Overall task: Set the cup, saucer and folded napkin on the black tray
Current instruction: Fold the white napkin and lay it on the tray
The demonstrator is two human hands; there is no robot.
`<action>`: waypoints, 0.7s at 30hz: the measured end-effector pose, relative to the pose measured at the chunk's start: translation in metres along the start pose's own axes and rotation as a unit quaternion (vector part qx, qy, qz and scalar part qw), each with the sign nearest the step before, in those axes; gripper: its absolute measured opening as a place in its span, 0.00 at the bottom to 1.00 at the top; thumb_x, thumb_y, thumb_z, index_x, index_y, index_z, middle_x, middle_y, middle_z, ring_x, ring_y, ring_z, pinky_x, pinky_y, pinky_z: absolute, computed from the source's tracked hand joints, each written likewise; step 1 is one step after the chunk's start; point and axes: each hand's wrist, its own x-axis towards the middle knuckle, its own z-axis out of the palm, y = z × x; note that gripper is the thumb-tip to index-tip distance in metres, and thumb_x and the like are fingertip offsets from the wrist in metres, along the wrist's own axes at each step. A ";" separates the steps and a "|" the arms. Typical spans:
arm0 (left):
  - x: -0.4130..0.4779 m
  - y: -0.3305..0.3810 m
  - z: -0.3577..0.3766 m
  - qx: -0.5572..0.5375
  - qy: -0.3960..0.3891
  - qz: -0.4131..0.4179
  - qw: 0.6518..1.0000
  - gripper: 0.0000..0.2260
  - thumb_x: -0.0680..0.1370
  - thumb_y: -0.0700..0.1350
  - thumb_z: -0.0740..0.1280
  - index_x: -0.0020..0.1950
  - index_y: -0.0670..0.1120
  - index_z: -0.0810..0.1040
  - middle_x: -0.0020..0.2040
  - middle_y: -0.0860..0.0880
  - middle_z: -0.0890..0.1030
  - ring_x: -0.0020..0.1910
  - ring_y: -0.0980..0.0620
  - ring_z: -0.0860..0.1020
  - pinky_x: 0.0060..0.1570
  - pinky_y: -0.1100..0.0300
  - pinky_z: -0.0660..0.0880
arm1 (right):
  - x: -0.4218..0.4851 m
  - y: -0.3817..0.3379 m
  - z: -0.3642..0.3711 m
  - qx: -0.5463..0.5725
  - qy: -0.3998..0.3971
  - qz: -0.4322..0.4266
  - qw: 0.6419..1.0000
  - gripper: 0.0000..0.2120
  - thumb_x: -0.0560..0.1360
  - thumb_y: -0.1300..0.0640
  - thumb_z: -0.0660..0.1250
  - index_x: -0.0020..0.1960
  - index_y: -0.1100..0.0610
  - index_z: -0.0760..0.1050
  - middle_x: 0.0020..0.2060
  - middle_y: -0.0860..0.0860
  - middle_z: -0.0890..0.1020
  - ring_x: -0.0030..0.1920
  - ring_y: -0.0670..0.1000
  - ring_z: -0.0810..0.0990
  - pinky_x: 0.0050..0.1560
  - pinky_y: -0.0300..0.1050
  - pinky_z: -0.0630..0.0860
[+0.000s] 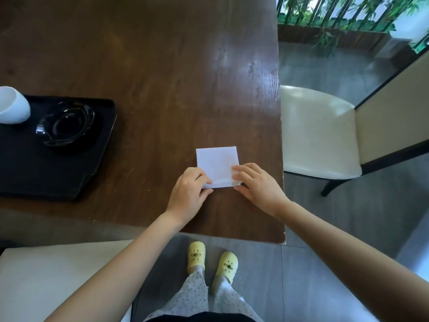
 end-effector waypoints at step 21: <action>0.044 0.002 0.054 0.147 -0.027 -0.154 0.977 0.23 0.82 0.51 0.46 0.77 0.49 0.51 0.79 0.48 0.51 0.77 0.49 0.47 0.74 0.46 0.45 | 0.058 -0.015 0.040 -0.047 -0.040 0.136 0.989 0.26 0.81 0.49 0.46 0.76 0.58 0.49 0.77 0.54 0.51 0.77 0.52 0.45 0.75 0.50 0.38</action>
